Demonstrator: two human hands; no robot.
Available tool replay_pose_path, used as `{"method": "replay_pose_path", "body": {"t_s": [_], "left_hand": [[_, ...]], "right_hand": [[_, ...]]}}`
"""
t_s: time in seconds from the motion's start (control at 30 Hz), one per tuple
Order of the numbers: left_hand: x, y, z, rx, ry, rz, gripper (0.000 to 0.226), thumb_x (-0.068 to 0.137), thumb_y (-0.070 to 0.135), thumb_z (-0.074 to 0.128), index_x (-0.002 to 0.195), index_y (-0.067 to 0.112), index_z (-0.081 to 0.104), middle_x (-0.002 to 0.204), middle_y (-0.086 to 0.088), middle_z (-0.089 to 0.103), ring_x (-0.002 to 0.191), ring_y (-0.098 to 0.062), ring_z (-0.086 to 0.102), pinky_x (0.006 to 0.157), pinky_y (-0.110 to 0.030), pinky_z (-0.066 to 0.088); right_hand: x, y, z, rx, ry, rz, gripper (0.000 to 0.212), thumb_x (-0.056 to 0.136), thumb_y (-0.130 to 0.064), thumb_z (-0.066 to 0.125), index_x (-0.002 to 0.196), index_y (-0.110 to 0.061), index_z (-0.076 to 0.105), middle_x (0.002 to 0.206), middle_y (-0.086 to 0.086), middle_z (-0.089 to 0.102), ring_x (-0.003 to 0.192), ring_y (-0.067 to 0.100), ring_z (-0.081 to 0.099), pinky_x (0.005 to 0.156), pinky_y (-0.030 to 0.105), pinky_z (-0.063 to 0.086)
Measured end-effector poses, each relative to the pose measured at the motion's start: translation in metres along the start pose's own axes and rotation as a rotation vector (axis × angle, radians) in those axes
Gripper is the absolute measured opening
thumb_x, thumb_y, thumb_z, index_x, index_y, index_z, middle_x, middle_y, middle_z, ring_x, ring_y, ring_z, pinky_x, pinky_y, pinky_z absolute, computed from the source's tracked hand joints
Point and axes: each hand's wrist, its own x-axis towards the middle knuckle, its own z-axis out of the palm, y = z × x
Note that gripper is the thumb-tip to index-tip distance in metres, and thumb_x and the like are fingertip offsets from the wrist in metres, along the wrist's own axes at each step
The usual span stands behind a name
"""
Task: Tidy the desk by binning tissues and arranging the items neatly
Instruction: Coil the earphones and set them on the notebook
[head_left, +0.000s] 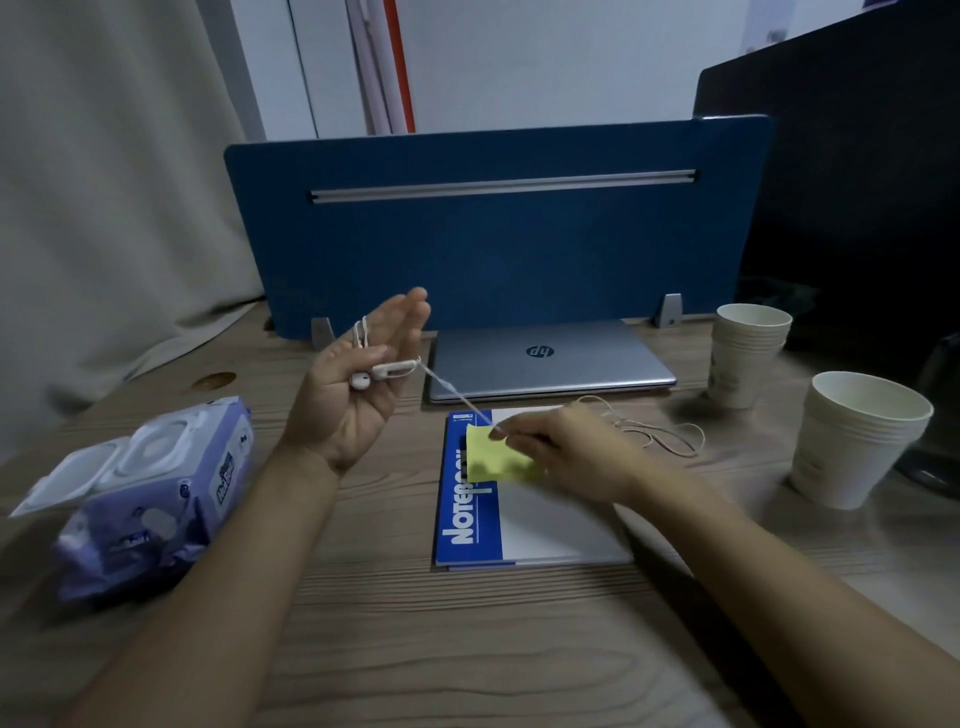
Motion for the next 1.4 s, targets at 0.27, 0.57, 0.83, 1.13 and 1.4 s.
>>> {"method": "replay_pose_path", "body": {"t_s": [0.27,0.57,0.83,1.13,1.4], "left_hand": [[-0.002,-0.011,-0.020,1.152,0.374,0.100,0.064,0.101,0.008,0.042,0.154,0.021,0.010,0.114,0.011,0.072,0.105,-0.006,0.067,0.086,-0.028,0.046],[-0.007,-0.023,-0.012,1.747,0.024,-0.234,0.046,0.097,0.060,0.026,0.119,0.038,0.059,0.058,0.007,0.058,0.054,0.001,0.057,0.062,-0.026,0.045],[-0.009,-0.013,0.019,0.847,-0.323,-0.472,0.036,0.088,0.052,0.060,0.077,0.019,0.067,0.045,0.006,0.045,0.048,-0.010,0.052,0.074,-0.028,0.055],[-0.006,-0.002,0.018,-0.078,-0.179,-0.077,0.041,0.100,0.009,0.040,0.139,-0.005,0.044,0.126,-0.016,0.065,0.113,-0.023,0.065,0.097,-0.034,0.052],[0.005,0.005,-0.019,0.300,0.541,0.287,0.040,0.101,0.017,0.046,0.139,0.006,0.043,0.126,-0.003,0.067,0.120,-0.017,0.061,0.102,-0.032,0.046]], "right_hand": [[-0.003,-0.032,0.009,-0.092,-0.170,-0.142,0.030,0.098,-0.040,0.052,0.121,-0.028,0.066,0.121,-0.009,0.069,0.110,0.012,0.061,0.081,0.031,0.053],[-0.003,-0.015,-0.020,0.135,0.461,-0.111,0.007,0.088,-0.022,0.070,0.088,-0.017,0.074,0.079,-0.008,0.070,0.070,0.006,0.064,0.065,0.032,0.054],[-0.001,0.006,-0.023,0.277,0.877,0.025,0.003,0.089,-0.016,0.068,0.086,-0.016,0.068,0.074,-0.012,0.064,0.065,0.007,0.056,0.059,0.020,0.044],[0.002,0.011,0.000,0.073,0.264,0.155,0.019,0.097,-0.031,0.055,0.098,-0.022,0.072,0.072,-0.009,0.065,0.068,0.014,0.061,0.068,0.038,0.053],[0.001,-0.008,0.004,0.003,-0.116,0.001,0.030,0.099,-0.032,0.051,0.123,-0.024,0.066,0.122,-0.007,0.069,0.105,0.010,0.063,0.088,0.029,0.051]]}}
